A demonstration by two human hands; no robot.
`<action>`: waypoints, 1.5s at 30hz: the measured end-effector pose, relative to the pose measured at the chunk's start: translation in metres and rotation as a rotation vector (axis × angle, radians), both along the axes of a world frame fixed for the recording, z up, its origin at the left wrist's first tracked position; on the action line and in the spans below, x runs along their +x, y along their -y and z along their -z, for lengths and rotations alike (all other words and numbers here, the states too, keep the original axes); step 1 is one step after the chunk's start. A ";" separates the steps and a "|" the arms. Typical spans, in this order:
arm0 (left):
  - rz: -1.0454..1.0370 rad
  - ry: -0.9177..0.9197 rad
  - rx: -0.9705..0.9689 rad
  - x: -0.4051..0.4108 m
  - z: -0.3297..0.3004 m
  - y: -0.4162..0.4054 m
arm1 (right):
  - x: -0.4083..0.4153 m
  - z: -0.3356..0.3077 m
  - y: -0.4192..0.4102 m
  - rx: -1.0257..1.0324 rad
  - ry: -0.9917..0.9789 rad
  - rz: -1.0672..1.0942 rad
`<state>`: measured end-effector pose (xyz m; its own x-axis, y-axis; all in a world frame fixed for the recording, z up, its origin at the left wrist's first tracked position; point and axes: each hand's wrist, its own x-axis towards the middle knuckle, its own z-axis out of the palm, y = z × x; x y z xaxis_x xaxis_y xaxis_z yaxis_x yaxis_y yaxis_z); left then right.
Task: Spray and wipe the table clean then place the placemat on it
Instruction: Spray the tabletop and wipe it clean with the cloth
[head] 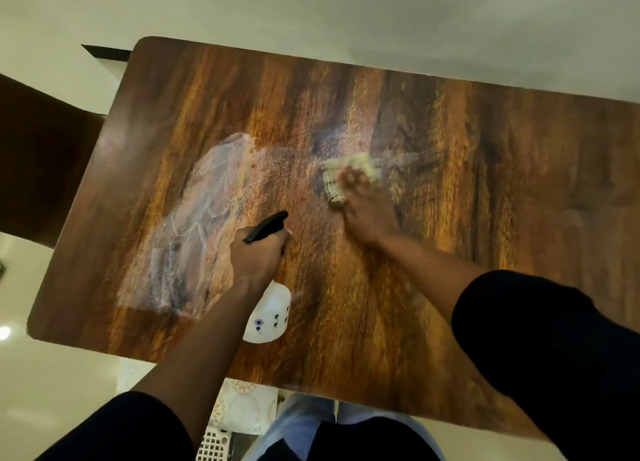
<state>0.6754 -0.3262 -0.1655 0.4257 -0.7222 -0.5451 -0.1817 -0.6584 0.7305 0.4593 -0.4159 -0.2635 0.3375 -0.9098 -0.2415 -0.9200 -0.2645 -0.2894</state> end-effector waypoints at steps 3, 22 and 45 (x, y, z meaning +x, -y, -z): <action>-0.054 -0.010 0.019 -0.008 0.005 0.005 | -0.044 -0.003 0.037 -0.018 -0.029 0.274; -0.281 0.086 0.023 0.021 0.006 -0.001 | 0.109 -0.004 0.009 -0.008 0.052 -0.624; -0.367 0.070 -0.053 0.124 0.004 -0.018 | 0.229 -0.012 -0.002 -0.023 0.058 -0.704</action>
<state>0.7994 -0.3083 -0.1690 0.6963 -0.5407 -0.4720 0.0094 -0.6508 0.7592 0.6880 -0.4138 -0.2516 0.8597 -0.4748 -0.1882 -0.5108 -0.7979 -0.3201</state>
